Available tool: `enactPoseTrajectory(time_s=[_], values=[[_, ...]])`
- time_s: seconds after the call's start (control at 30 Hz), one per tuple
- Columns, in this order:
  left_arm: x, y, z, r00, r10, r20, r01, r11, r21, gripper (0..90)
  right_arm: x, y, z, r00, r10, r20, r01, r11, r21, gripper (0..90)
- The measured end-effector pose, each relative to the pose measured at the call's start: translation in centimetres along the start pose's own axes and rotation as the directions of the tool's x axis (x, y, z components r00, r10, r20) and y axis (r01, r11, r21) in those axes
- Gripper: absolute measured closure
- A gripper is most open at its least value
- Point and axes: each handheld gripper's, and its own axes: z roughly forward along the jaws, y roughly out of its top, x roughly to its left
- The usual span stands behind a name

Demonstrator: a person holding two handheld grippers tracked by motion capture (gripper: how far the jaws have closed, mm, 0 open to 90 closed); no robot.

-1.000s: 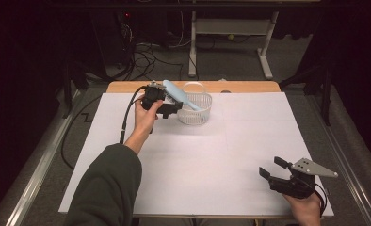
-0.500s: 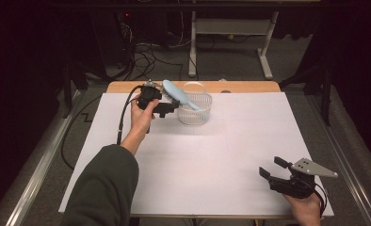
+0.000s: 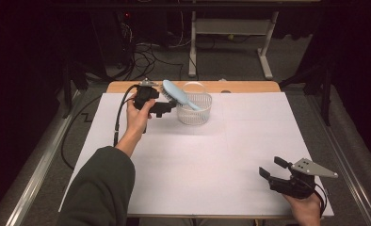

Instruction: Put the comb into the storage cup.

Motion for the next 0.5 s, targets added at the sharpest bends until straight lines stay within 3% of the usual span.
enactPoseTrajectory(time_s=[0.5], values=[[0.2, -0.6, -2.1, 1.0, 0.006, -0.003, -0.007, 0.9991, -0.041, 16.0, 0.0, 0.0, 0.0, 1.0, -0.002, 0.002, 0.002, 1.0, 0.0, 26.4]])
